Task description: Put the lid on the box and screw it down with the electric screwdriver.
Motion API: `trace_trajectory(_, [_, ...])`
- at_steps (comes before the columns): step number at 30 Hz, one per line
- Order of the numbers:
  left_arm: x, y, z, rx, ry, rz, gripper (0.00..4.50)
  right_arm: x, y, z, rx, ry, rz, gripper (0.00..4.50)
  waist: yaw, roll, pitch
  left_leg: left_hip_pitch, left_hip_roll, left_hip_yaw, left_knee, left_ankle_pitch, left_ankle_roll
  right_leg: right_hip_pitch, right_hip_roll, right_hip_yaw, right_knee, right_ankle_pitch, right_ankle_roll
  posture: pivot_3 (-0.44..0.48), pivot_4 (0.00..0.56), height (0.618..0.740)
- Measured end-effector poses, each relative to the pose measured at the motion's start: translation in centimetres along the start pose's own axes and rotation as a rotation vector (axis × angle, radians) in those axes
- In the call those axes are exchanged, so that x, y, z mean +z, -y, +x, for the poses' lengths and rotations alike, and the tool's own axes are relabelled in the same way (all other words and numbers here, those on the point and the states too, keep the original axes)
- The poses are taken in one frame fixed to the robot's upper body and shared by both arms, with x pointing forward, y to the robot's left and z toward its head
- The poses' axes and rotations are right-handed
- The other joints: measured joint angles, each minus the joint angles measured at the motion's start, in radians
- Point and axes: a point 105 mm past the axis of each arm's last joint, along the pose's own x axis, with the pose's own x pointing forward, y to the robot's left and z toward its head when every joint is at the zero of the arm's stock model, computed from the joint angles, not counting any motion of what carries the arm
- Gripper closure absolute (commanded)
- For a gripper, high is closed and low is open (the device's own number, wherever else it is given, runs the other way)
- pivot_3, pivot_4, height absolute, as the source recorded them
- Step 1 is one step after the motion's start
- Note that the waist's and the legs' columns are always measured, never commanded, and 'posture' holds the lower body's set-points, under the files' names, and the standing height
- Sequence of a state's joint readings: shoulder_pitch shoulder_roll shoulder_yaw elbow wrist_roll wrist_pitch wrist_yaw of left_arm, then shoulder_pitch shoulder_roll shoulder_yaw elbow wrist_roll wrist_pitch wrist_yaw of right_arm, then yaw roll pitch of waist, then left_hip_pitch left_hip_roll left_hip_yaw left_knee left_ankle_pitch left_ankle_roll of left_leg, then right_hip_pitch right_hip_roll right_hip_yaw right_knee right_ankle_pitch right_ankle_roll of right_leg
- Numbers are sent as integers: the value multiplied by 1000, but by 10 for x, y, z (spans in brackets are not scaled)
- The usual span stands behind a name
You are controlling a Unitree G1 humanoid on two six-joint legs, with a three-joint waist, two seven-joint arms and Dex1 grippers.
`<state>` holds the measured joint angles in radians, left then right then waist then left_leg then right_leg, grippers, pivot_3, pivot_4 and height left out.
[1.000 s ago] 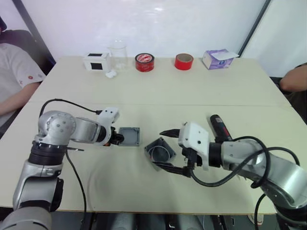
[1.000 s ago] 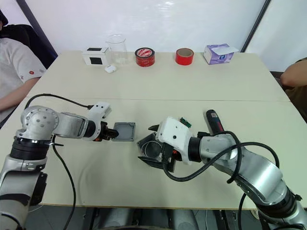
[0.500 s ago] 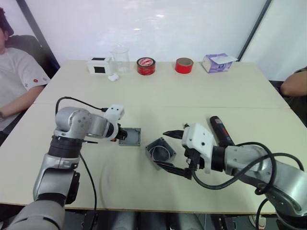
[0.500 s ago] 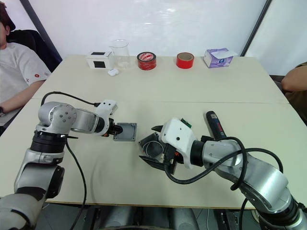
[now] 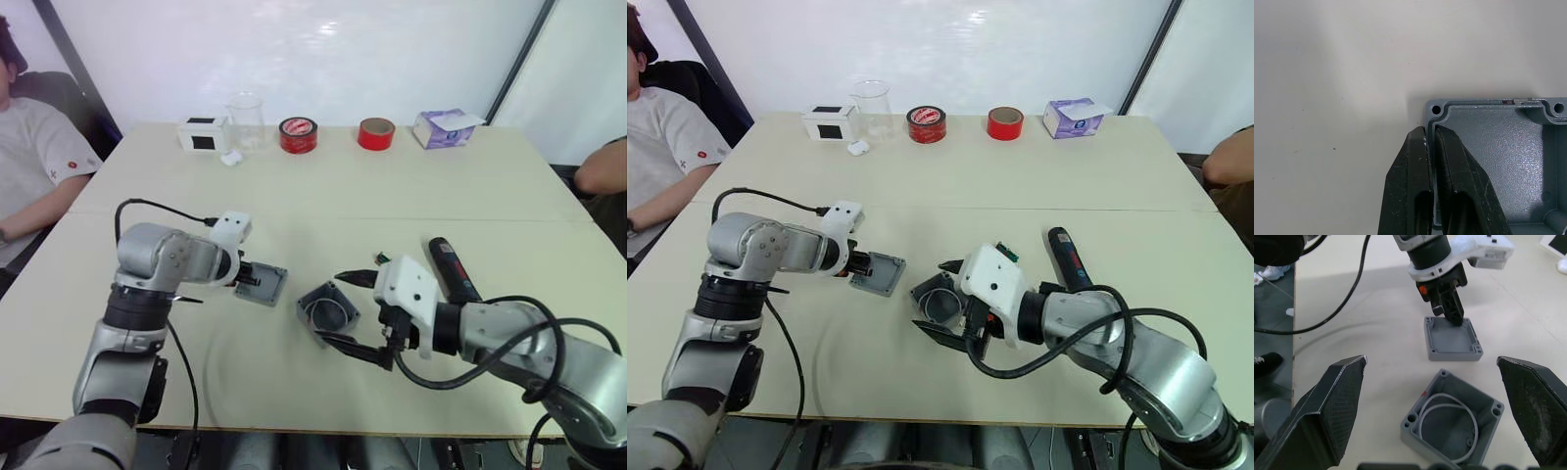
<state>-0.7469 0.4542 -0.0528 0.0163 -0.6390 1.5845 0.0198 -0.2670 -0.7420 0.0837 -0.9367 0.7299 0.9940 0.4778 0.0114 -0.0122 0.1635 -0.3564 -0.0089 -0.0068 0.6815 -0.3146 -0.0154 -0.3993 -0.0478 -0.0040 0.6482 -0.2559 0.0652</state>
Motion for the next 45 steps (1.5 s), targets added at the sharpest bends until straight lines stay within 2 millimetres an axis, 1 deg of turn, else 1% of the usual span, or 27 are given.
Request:
trace_trajectory(4, [0, -3, -1, 0, 35, -33, 4490, 1, 10, -5, -27, 43, 79, 0, -1, 1, -1, 0, 0, 0, 0, 0, 0, 0, 0, 0, 0, 0, 0, 0, 150, 740])
trace_trajectory(6, [4, -4, -2, -21, 80, -69, 4490, 4, 17, -6, -37, 92, 144, 0, 0, 1, 0, -1, 1, 0, 0, 0, 0, -2, 0, 0, 0, 0, 0, 0, 150, 740])
trace_trajectory(8, [10, -8, -3, -36, 137, -96, 4490, 5, 25, -7, -53, 114, 198, 0, 0, -2, 2, -6, 1, 0, 0, 0, 0, -6, 0, 0, 0, 0, 0, 0, 150, 740])
trace_trajectory(9, [16, -11, -5, -47, 189, -109, 4490, 5, 31, -5, -58, 125, 231, 0, 0, -4, 3, -11, 1, 0, 0, 0, 0, -11, 0, 0, 1, 1, -1, 0, 150, 740])
trace_trajectory(11, [39, -12, -17, -95, 346, -112, 4490, 9, 50, 0, -81, 162, 302, 0, -5, -7, 4, -22, 1, 1, 1, 2, -4, -23, 0, 0, 1, 5, -2, 0, 150, 740])
trace_trajectory(13, [65, -7, -34, -132, 518, -79, 4490, 13, 72, 8, -114, 187, 378, 0, -4, -7, 4, -30, 1, 1, 1, 4, -6, -30, 0, 0, 1, 8, -1, 0, 150, 740])
trace_trajectory(14, [83, -3, -46, -141, 639, -46, 4490, 17, 87, 16, -137, 203, 434, 0, -3, -7, 4, -33, 1, 1, 1, 6, -11, -33, 0, 0, 1, 9, -2, 0, 150, 740])
trace_trajectory(16, [102, 4, -61, -149, 777, -2, 4490, 22, 106, 28, -158, 218, 521, 0, -2, -7, 4, -34, 1, 1, 0, 7, -11, -35, 0, 0, 0, 9, -2, 0, 150, 740])
trace_trajectory(17, [109, 11, -65, -162, 826, 22, 4490, 25, 114, 33, -165, 219, 557, 0, -1, -6, 4, -35, 1, 1, 0, 7, -11, -36, 0, 0, 0, 9, -2, 0, 150, 740])
trace_trajectory(20, [116, 25, -68, -194, 899, 58, 4490, 31, 125, 44, -157, 221, 626, 0, 0, -6, 4, -38, 1, 2, 0, 5, -8, -37, 0, 0, -3, 8, -2, 0, 150, 740])
trace_trajectory(24, [121, 38, -69, -231, 942, 86, 4490, 32, 133, 49, -152, 223, 677, 0, -1, -6, 4, -40, 1, 3, 1, 0, 1, -38, 0, 0, -3, 9, -2, 0, 150, 740])
trace_trajectory(31, [124, 46, -73, -258, 976, 93, 4490, 29, 137, 50, -149, 249, 759, 0, -5, -6, 4, -42, 1, 3, 1, 0, 1, -41, 0, 0, -2, 9, -2, 0, 150, 740])
trace_trajectory(33, [124, 48, -75, -263, 983, 98, 4500, 29, 138, 49, -153, 254, 773, 569, -8, -6, 4, -42, 1, 3, 1, 0, 1, -41, 0, 0, -1, 9, -2, 0, 150, 740])
trace_trajectory(34, [124, 48, -76, -265, 985, 100, 4500, 29, 139, 49, -156, 260, 779, 751, -9, -6, 4, -42, 1, 3, 1, 0, 1, -41, 1, 0, -1, 9, -2, 0, 150, 740])
trace_trajectory(37, [124, 50, -78, -271, 992, 108, 4500, 30, 140, 49, -164, 272, 790, 1943, -13, -6, 4, -42, 1, 3, 1, 0, 1, -41, 1, 0, -1, 9, -2, 0, 150, 740])
trace_trajectory(43, [124, 49, -77, -262, 987, 110, 4500, 37, 134, 53, -127, 288, 790, 4280, -23, -6, 4, -42, 1, 3, 1, 0, 1, -41, 1, 0, -1, 9, -2, 0, 150, 740])
trace_trajectory(44, [124, 49, -77, -262, 985, 110, 4500, 37, 133, 53, -129, 286, 786, 4372, -23, -6, 4, -42, 1, 3, 1, 1, 1, -41, 1, 0, -1, 9, -2, 0, 150, 740])
trace_trajectory(45, [124, 49, -77, -261, 985, 109, 4500, 37, 133, 53, -130, 285, 786, 4374, -24, -6, 4, -42, 1, 3, 1, 1, 1, -41, 1, 0, -1, 9, -2, 0, 150, 740])
